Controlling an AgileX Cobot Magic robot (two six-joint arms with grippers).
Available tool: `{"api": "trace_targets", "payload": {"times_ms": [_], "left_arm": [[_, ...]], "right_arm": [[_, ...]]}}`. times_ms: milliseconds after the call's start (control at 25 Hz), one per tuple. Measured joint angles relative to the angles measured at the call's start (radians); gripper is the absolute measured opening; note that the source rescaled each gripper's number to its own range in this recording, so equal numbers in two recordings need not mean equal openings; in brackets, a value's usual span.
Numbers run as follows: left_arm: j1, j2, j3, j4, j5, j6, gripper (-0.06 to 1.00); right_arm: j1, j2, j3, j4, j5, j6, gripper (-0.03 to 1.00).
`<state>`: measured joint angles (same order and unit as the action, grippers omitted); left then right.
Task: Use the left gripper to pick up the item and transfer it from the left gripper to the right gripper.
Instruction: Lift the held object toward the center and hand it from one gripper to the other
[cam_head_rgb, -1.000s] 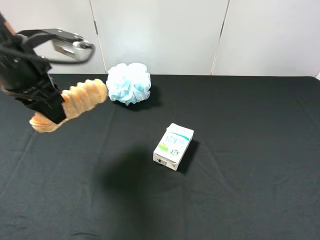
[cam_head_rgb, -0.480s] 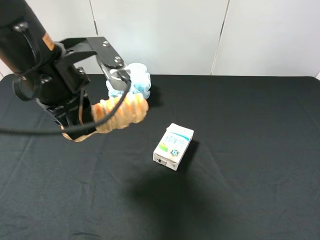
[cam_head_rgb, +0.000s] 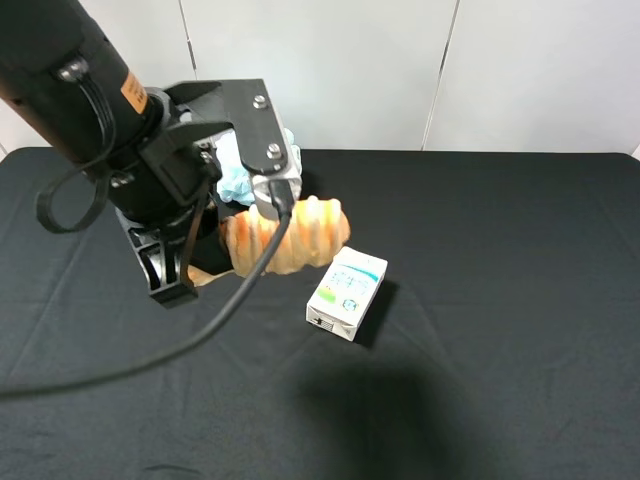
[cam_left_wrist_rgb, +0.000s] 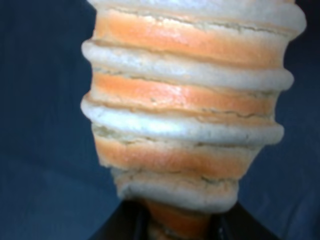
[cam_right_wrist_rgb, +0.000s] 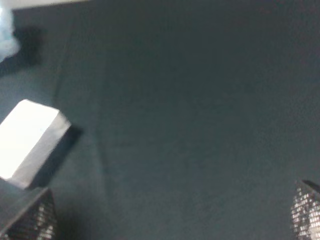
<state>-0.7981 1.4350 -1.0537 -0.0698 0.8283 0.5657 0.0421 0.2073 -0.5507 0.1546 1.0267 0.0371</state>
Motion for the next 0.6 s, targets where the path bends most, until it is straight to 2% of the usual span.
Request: {"api": "trace_targets", "payload": {"times_ms": [160, 320, 480, 600], "left_arm": [[-0.036, 0.000, 0.000, 0.000, -0.023, 0.033, 0.00], [-0.041, 0.000, 0.000, 0.000, -0.050, 0.036, 0.00], [-0.044, 0.000, 0.000, -0.013, -0.086, 0.038, 0.00], [-0.054, 0.004, -0.001, -0.018, -0.108, 0.039, 0.00]], "right_arm": [[0.012, 0.187, -0.027, 0.135, -0.036, -0.043, 1.00], [0.025, 0.338, -0.033, 0.292, -0.093, -0.172, 1.00], [0.092, 0.458, -0.033, 0.470, -0.153, -0.312, 1.00], [0.146, 0.534, -0.033, 0.557, -0.194, -0.391, 1.00]]}}
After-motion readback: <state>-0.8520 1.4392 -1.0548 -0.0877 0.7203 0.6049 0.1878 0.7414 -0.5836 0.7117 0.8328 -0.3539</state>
